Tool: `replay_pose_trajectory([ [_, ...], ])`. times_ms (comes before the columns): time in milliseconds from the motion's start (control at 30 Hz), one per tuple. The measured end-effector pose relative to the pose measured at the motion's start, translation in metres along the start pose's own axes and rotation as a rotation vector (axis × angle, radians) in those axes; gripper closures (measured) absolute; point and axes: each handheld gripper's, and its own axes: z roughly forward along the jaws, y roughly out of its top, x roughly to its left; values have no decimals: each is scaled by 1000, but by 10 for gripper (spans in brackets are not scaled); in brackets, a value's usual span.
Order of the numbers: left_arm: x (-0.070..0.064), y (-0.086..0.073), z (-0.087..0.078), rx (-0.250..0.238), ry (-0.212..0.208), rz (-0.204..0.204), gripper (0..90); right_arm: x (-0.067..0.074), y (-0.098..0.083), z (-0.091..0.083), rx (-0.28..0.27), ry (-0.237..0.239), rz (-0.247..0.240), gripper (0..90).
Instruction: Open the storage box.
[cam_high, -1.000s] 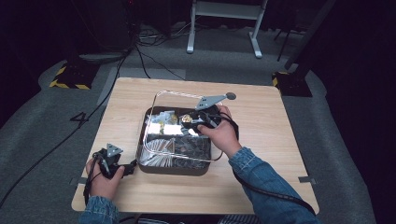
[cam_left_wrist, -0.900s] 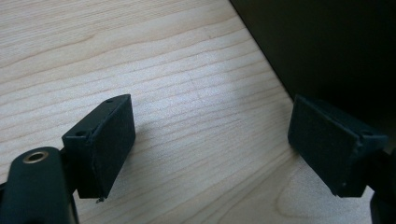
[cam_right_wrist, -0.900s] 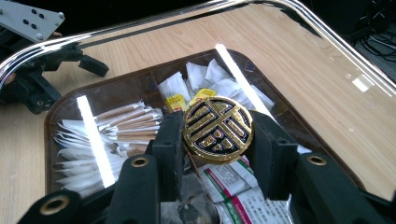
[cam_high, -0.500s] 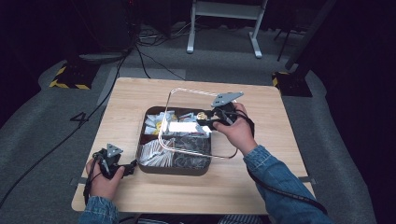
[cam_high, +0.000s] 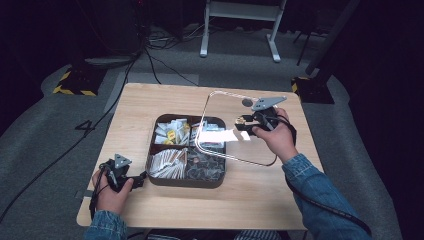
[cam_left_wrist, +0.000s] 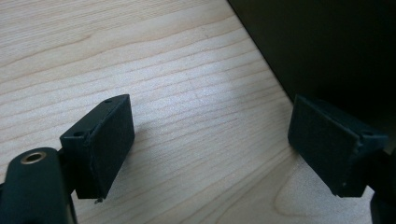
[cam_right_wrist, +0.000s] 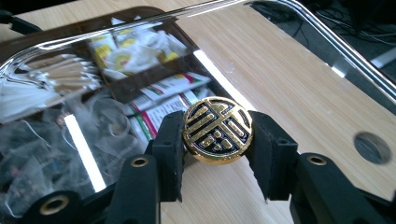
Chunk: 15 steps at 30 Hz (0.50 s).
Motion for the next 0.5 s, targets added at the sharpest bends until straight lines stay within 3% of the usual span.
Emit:
replay_pose_trajectory([
  [500,0,0,0,0,0,0,152,-34,-29,-23,26,-67,58,587],
])
